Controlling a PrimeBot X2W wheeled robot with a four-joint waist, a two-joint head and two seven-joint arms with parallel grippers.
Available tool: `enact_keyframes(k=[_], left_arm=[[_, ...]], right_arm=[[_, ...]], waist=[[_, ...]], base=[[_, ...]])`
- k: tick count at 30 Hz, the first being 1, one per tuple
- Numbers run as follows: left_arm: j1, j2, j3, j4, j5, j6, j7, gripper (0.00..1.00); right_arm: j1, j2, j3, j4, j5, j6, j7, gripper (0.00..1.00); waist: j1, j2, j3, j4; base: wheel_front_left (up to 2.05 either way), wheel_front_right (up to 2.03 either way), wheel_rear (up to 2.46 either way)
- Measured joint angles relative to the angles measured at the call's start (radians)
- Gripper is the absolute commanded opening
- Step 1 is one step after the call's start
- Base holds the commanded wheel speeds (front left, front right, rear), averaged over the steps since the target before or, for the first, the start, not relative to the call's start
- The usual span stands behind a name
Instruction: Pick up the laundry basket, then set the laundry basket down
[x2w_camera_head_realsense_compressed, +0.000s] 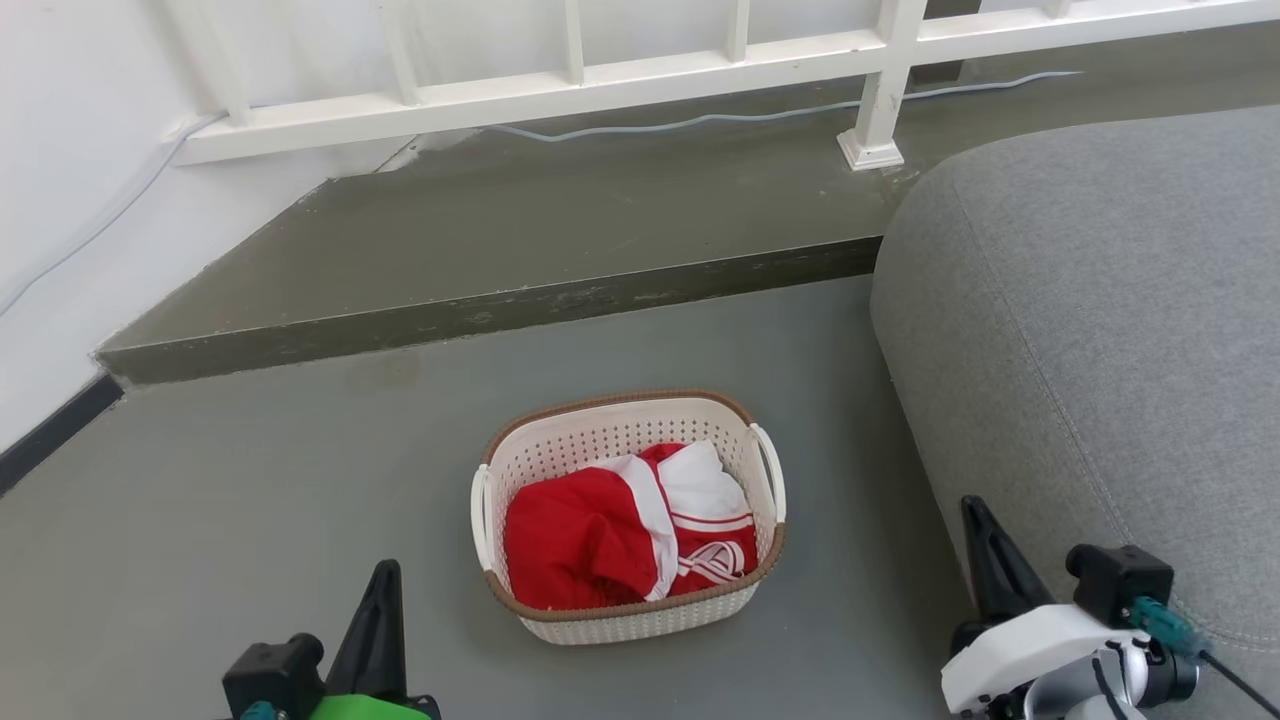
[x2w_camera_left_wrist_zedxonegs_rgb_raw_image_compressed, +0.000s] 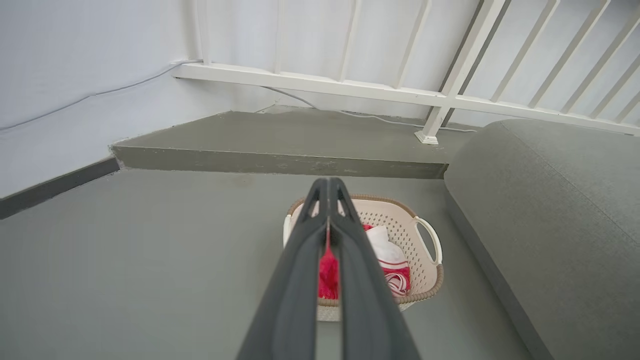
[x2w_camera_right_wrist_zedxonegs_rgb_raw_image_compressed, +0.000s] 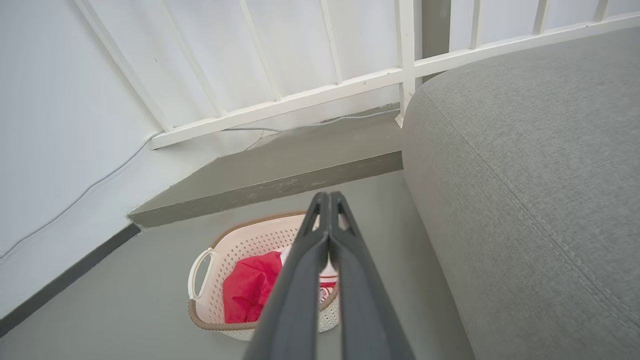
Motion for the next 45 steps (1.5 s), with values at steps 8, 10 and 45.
enact_keyframes(k=[8, 10, 45], left_arm=[[-0.001, -0.002, 0.032, -0.001, -0.123, -0.012, 0.027, 0.00], [-0.001, -0.003, 0.037, -0.001, -0.143, -0.012, 0.033, 0.00], [-0.047, 0.003, 0.128, 0.039, -0.568, -0.073, 0.132, 0.00]], right_arm=[[-0.001, 0.005, -0.036, -0.004, 0.130, 0.016, 0.027, 0.00], [-0.001, 0.008, -0.044, -0.005, 0.156, 0.017, 0.035, 0.00], [-0.045, 0.012, -0.161, 0.001, 0.584, 0.079, 0.133, 0.00]], waist=[[0.0000, 0.0000, 0.000, 0.003], [0.0000, 0.0000, 0.000, 0.003], [0.0000, 0.0000, -0.003, 0.015]], base=[[0.00, 0.00, 0.00], [0.00, 0.00, 0.00], [0.00, 0.00, 0.00]])
